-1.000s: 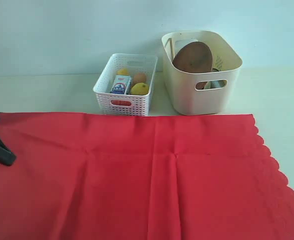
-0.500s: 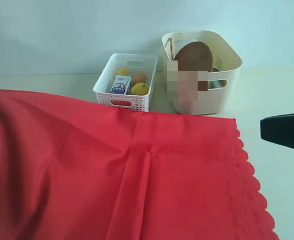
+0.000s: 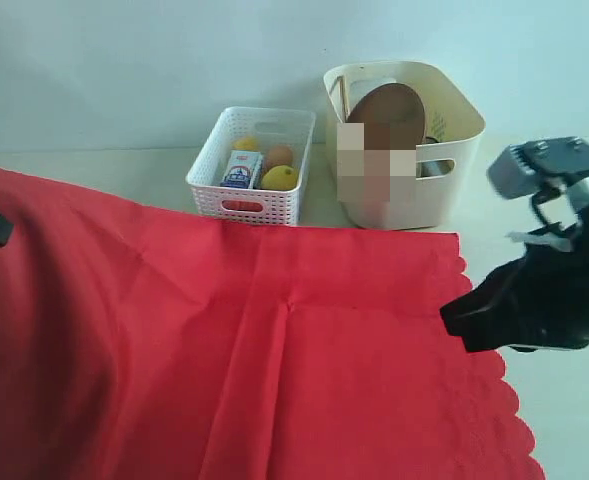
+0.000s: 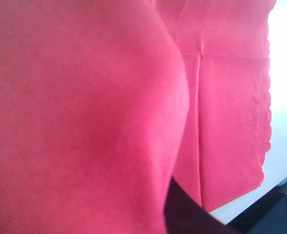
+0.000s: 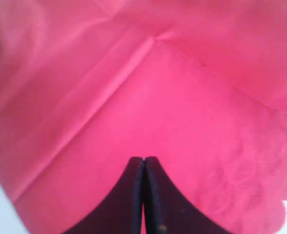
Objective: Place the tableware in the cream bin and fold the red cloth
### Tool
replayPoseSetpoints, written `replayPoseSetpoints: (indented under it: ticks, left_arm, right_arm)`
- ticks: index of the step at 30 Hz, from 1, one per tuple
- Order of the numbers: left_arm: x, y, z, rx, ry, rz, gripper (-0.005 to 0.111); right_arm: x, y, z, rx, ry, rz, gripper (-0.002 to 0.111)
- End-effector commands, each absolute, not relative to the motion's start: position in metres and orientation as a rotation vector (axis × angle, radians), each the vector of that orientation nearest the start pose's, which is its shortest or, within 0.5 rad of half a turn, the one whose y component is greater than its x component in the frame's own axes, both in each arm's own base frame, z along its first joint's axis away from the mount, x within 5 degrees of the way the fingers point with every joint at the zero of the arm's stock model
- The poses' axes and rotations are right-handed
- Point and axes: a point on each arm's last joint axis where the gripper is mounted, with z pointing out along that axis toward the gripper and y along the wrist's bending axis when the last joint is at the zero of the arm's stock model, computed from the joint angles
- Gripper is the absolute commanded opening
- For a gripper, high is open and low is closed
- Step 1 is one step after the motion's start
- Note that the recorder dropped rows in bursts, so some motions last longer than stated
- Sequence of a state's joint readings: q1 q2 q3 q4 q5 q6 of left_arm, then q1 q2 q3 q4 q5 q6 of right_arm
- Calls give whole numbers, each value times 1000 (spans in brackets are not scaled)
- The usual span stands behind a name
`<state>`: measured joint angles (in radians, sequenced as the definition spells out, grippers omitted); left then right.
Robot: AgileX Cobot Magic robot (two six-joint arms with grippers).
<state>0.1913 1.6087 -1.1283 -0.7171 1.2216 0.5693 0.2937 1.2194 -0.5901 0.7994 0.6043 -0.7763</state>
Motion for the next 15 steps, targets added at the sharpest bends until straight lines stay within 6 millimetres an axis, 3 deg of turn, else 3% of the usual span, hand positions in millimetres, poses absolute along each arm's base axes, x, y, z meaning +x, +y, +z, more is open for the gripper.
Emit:
replayPoseSetpoints:
  ticks: [1, 6, 8, 11, 15]
  left_arm:
    - [297, -18, 259, 204, 2808, -916, 0]
    - [296, -44, 258, 270, 2935, -775, 0]
    - [299, -75, 273, 343, 2902, -806, 0]
    - [298, -114, 292, 416, 2838, -910, 0]
    - [294, -161, 306, 506, 2788, -1071, 0]
  right_arm:
    - [224, 116, 180, -636, 2587, 379, 0]
    - [262, 135, 120, -630, 2765, 321, 0]
    - [274, 139, 98, -627, 2804, 298, 0]
    - [277, 140, 86, -639, 2835, 291, 0]
    - [277, 140, 85, -646, 2838, 288, 0]
